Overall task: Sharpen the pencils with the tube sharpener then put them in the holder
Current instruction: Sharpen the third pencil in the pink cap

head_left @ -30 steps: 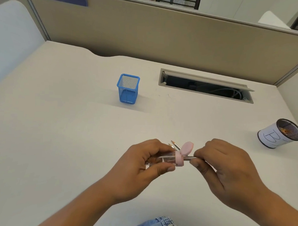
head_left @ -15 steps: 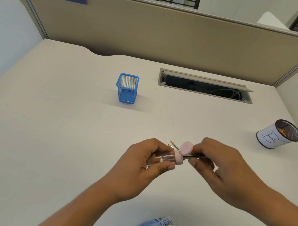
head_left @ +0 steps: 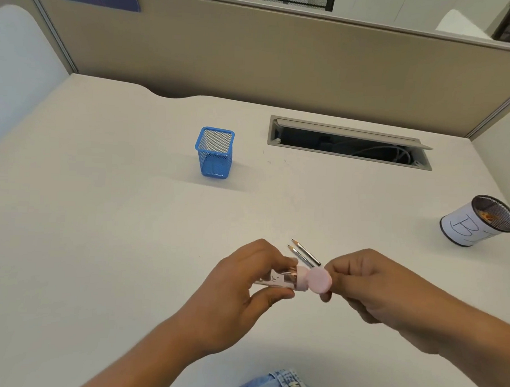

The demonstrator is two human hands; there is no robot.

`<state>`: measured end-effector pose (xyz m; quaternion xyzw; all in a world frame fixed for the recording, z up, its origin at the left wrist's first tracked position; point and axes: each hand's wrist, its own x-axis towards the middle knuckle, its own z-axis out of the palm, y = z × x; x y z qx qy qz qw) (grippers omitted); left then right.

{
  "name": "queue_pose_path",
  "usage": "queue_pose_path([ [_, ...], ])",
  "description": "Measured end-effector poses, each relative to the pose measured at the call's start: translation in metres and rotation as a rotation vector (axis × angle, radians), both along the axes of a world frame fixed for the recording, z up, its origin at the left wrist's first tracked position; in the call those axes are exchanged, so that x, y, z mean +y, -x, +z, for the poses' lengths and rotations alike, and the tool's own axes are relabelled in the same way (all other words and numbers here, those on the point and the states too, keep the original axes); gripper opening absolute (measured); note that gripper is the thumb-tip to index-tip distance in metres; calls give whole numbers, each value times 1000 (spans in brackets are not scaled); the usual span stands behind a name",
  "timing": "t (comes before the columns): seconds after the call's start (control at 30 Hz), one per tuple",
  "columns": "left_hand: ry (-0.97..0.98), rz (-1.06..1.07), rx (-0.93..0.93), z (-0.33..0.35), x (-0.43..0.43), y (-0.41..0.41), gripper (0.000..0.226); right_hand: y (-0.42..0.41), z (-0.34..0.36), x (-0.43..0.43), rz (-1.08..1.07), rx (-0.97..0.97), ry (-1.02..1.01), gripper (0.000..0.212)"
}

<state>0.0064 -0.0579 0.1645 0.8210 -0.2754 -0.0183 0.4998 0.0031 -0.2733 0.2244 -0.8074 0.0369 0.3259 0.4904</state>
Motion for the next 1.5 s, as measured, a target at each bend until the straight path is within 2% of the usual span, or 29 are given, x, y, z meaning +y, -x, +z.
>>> queue_pose_path([
  [0.07, 49, 36, 76, 1, 0, 0, 18, 1, -2, 0, 69, -165, 56, 41],
  [0.17, 125, 92, 239, 4, -1, -1, 14, 0, -8, -6, 148, -572, 143, 8],
  [0.27, 150, 109, 332, 8, -2, -1, 14, -7, -11, -12, 383, -1033, 469, 20],
  [0.37, 161, 97, 336, 7, -3, -1, 16, -7, -17, -13, 452, -1193, 567, 22],
  [0.43, 116, 82, 239, 4, -2, -3, 16, -3, -16, -5, 379, -1041, 486, 24],
  [0.47, 79, 71, 165, 2, -1, -4, 17, -2, -16, 0, 261, -843, 386, 30],
  [0.53, -9, 32, 15, -1, 0, -5, 18, -1, -13, 2, -36, -313, 107, 38],
  [0.57, -41, 7, -30, -3, 0, -5, 18, -3, -9, 2, -102, -72, 20, 40],
  [0.6, -62, -13, -52, -4, 0, -5, 20, -5, -8, 0, -103, 51, -25, 40],
  [0.67, -64, -22, -51, -6, -1, -4, 20, -6, -7, -1, -48, 60, -15, 41],
  [0.77, 30, 26, 81, -7, -2, -5, 15, -3, -12, -1, 60, -251, 137, 41],
  [0.9, 150, 70, 309, -9, 0, -4, 15, 2, -24, -5, 275, -770, 406, 20],
  [1.03, 186, 56, 397, -6, 2, -2, 16, 1, -32, -9, 387, -1202, 588, 32],
  [1.1, 174, 17, 377, -5, 4, -3, 17, 2, -33, -7, 379, -1300, 626, 33],
  [1.17, 142, -17, 330, -7, 6, -4, 19, 7, -32, -5, 365, -1253, 585, 32],
  [1.23, 130, -14, 272, -11, 7, -5, 21, 13, -30, 1, 363, -1102, 535, 30],
  [1.27, 116, -12, 226, -13, 8, -5, 21, 15, -31, 5, 302, -945, 484, 31],
  [1.33, 71, -24, 102, -19, 7, -6, 21, 14, -27, 11, 22, -451, 205, 36],
  [1.4, 37, -49, 19, -24, 6, -7, 19, 9, -24, 12, -202, 13, -20, 31],
  [1.43, 35, -49, 5, -25, 5, -7, 18, 7, -22, 11, -194, 97, -39, 30],
  [1.5, 73, -18, 22, -25, 2, -7, 17, 6, -18, 10, -102, 45, 9, 40],
])
